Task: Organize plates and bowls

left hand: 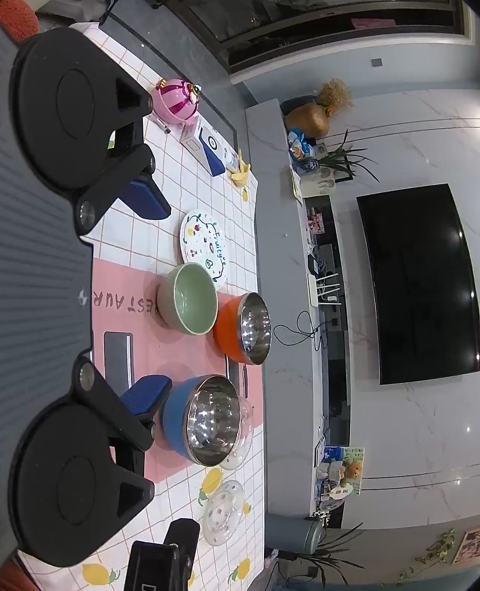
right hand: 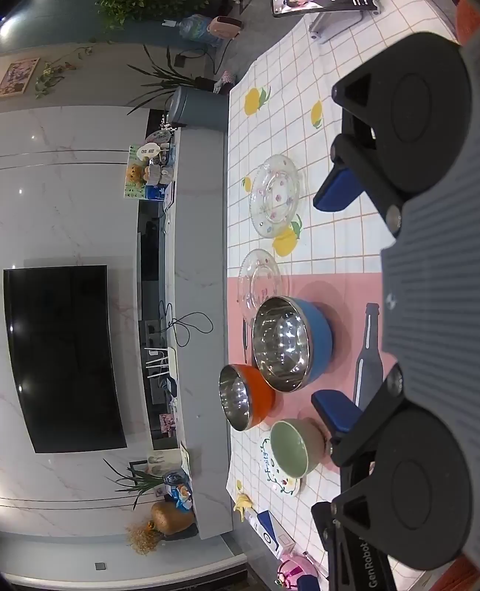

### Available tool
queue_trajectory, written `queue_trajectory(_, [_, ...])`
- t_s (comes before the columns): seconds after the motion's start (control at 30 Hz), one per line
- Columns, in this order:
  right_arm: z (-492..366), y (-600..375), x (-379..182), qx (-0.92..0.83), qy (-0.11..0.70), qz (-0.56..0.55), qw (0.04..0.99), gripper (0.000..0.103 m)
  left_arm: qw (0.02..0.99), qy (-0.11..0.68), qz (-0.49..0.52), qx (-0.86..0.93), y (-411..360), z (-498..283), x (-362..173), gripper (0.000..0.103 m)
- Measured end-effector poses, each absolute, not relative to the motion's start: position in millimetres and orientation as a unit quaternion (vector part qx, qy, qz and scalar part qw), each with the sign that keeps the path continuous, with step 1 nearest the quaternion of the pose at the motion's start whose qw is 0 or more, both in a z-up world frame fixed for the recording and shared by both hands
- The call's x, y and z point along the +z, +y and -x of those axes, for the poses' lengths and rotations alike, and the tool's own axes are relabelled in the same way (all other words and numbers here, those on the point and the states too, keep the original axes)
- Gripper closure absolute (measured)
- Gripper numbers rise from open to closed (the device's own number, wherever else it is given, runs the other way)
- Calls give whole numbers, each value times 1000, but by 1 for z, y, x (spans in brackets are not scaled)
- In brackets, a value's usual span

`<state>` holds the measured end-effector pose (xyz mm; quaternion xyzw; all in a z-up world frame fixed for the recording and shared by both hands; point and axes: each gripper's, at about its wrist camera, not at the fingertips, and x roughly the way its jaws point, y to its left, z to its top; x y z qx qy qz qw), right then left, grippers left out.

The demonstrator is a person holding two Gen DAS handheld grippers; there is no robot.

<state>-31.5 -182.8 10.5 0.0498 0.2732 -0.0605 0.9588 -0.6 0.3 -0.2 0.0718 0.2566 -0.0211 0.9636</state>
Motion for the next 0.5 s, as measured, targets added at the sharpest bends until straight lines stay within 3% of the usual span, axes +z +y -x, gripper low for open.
queue_trajectory(0.5, [28, -179, 6, -55, 275, -45, 959, 3, 961, 264, -75, -13, 0, 2, -5, 0])
